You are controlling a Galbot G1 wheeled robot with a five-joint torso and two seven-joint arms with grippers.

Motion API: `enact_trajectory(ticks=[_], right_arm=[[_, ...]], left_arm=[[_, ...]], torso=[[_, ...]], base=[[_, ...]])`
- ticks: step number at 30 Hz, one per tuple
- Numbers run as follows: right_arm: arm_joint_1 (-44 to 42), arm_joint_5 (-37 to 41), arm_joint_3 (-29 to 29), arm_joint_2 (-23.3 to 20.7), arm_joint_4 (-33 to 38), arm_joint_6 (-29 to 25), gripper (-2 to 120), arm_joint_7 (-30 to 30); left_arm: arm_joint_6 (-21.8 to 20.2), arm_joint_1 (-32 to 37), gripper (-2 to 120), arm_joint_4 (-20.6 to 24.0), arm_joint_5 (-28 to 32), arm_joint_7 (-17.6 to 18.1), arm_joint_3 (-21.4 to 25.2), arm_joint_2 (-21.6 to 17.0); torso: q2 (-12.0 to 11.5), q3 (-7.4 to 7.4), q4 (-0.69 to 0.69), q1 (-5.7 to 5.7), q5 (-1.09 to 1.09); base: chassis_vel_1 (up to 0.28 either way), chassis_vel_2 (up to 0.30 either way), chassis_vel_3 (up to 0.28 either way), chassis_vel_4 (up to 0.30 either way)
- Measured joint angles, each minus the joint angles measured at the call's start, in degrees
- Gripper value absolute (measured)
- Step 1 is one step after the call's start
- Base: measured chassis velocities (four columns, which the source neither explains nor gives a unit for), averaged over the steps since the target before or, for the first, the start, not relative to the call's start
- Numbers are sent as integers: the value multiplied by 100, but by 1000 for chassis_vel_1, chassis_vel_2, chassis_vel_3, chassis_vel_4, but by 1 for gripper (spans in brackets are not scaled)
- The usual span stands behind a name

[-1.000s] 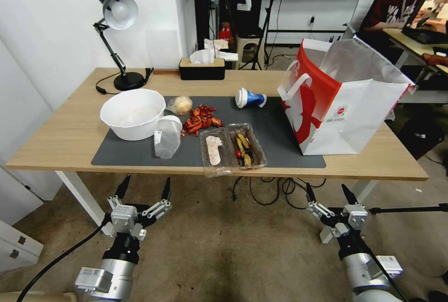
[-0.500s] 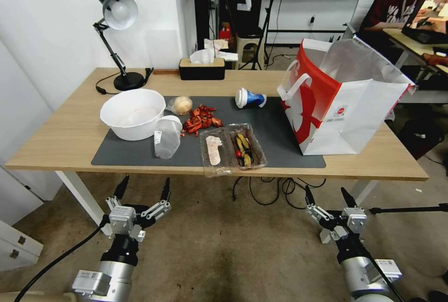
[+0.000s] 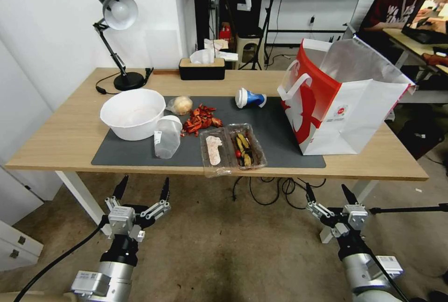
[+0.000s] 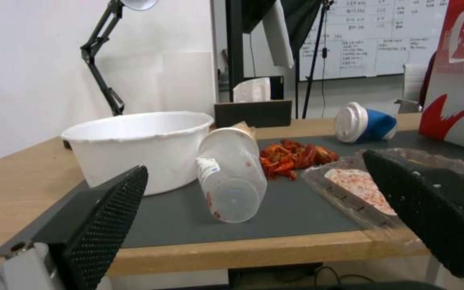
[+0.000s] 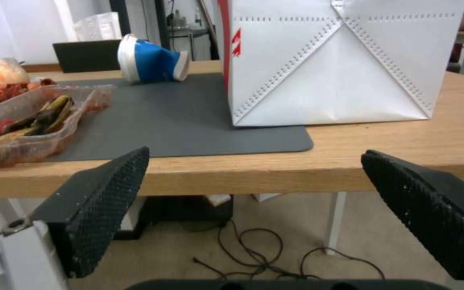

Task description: Pick up the trash from the table and place it into the takeout bag.

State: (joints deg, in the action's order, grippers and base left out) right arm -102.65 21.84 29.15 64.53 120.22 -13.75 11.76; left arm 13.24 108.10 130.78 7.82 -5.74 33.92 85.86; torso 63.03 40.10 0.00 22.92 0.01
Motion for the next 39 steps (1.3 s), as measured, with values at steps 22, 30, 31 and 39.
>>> enact_trajectory(ticks=[22,30,31,39], right_arm=[[1047,948,-116,-810,648,1,100,-1868],[2394,1205,-866,-1499,854,608,100,-2178],[2644,1219,-1048,-1585,859,744,100,-2145],[5002,1614,-2744,-1962,76,1396,100,-1601]], left_arm=[[-21,0,100,39,-5,6,37,-8],[-18,3,100,53,-51,5,23,12],[-18,2,100,53,-69,-7,16,33],[20,86,100,95,-152,-124,23,66]], torso=[[0,0,0,0,-1],[-1,1,0,1,-1],[-1,1,0,0,-1],[-1,1,1,-1,0]], base=[[0,0,0,0],[0,0,0,0],[0,0,0,0],[0,0,0,0]])
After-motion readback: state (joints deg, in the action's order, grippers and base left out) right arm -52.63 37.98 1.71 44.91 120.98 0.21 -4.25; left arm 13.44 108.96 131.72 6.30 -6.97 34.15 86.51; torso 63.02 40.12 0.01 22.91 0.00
